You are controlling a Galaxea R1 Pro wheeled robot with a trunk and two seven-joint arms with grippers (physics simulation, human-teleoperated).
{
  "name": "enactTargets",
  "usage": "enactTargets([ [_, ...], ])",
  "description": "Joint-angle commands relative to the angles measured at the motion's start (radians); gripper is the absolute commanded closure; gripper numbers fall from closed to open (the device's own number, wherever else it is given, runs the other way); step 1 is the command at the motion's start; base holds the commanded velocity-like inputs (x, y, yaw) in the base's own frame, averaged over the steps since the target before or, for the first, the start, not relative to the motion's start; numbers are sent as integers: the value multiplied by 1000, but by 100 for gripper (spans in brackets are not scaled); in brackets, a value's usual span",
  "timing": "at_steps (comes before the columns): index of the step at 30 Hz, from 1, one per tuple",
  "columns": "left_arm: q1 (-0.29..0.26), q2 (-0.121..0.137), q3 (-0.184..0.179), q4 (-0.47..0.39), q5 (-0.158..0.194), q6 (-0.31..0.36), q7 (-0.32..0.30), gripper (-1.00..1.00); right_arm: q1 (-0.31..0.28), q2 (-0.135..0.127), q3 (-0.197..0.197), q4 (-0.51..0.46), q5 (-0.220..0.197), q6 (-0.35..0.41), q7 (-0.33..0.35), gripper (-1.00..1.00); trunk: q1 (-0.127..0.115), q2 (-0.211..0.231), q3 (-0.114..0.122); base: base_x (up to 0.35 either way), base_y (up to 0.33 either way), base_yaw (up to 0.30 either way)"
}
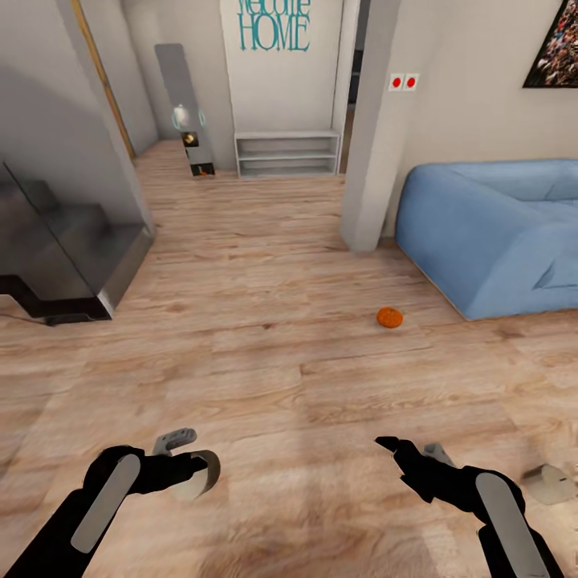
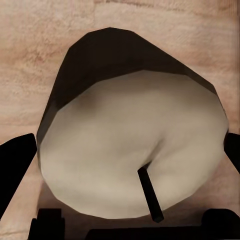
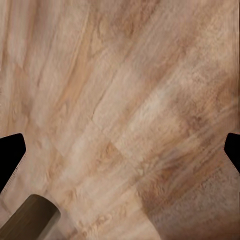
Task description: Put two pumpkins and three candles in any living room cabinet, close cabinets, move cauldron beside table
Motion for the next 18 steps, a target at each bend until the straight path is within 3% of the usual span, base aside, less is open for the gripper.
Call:
enactTargets([
  [1,-1,1,-2,-1,13,1,10,100,-1,0,-1,-1,-10,2,-10,-100,0,0,-2,28,0,-226],
  [18,-1,1,-2,-2,13,1,11,100,-1,0,-4,-1,-10,2,-12,-100,0,0,-14,52,0,-226],
])
